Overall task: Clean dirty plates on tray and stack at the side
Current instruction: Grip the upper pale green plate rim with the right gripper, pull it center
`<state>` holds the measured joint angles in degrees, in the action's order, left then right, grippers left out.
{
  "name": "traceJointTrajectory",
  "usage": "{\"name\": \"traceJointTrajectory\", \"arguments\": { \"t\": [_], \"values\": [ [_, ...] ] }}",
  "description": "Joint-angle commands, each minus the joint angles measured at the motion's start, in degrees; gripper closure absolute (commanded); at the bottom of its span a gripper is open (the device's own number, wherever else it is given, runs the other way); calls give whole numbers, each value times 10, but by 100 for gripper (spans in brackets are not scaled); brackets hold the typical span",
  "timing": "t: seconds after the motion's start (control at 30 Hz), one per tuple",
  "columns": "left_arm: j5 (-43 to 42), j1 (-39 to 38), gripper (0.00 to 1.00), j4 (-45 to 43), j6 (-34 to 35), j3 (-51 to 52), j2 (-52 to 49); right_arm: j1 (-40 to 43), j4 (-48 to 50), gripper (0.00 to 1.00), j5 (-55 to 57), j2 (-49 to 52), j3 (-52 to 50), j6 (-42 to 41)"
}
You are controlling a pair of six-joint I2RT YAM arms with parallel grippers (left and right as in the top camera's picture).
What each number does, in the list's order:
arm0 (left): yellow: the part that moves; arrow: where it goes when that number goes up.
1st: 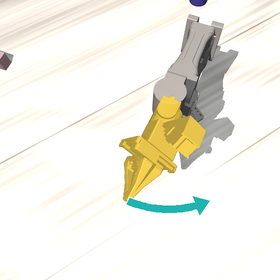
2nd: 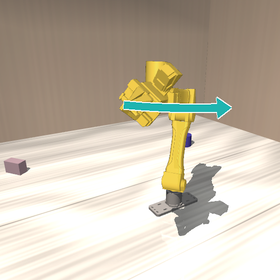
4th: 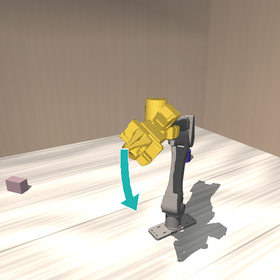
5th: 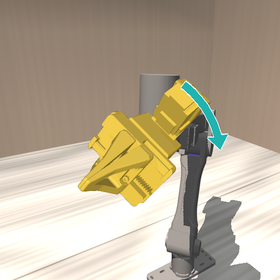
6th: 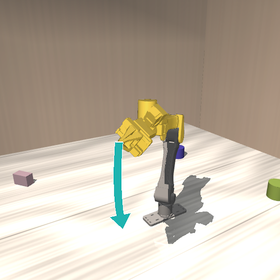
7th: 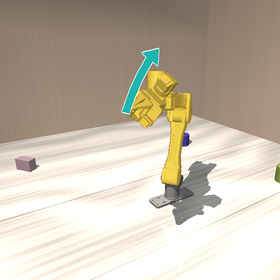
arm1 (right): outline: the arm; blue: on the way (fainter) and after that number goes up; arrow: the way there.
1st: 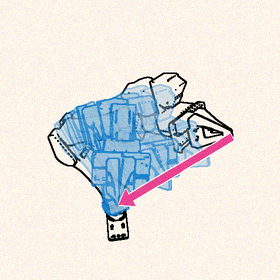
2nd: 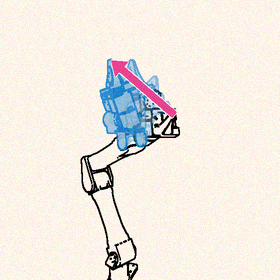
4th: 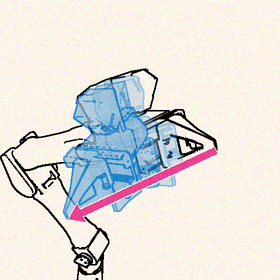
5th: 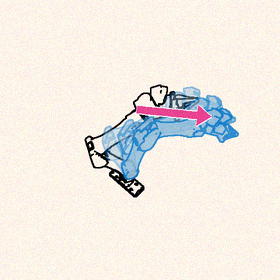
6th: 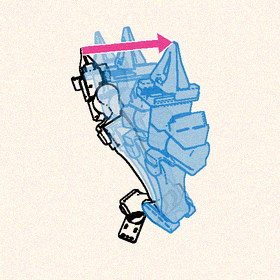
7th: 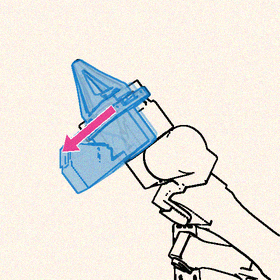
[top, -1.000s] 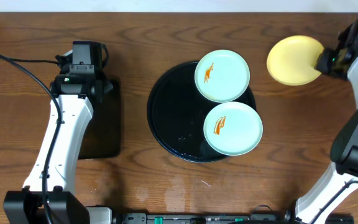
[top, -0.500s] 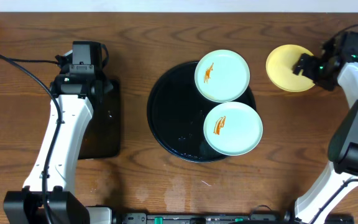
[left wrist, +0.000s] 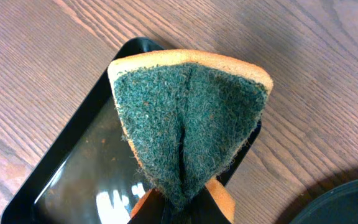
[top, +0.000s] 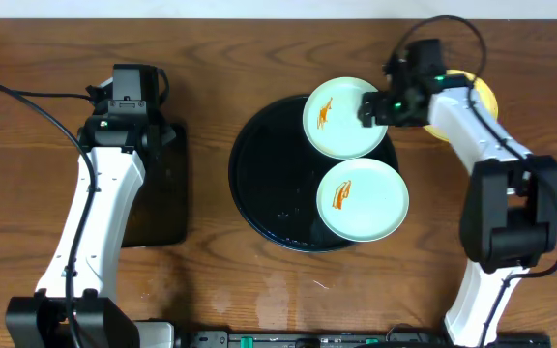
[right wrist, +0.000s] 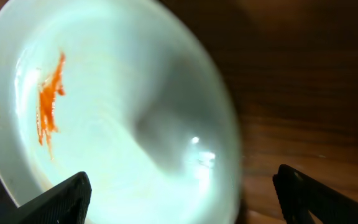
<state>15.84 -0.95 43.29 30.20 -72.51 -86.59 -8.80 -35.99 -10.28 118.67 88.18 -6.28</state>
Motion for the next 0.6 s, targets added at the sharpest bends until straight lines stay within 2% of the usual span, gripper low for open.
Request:
{"name": "traceJointTrajectory", "arguments": {
  "t": [0.0,0.23,0.37,0.4,0.57],
  "values": [
    [14,3,92,4,5,1,1,-19,9,9,99,5,12,3],
    [14,3,92,4,5,1,1,-14,11,15,117,18,10,4],
    [14,3,92,4,5,1,1,-13,26,14,82,42,10,16],
    [14,3,92,4,5,1,1,-13,29,18,74,44,10,17],
    [14,3,92,4,5,1,1,-17,42,59,71,47,10,17]
  ]
}}
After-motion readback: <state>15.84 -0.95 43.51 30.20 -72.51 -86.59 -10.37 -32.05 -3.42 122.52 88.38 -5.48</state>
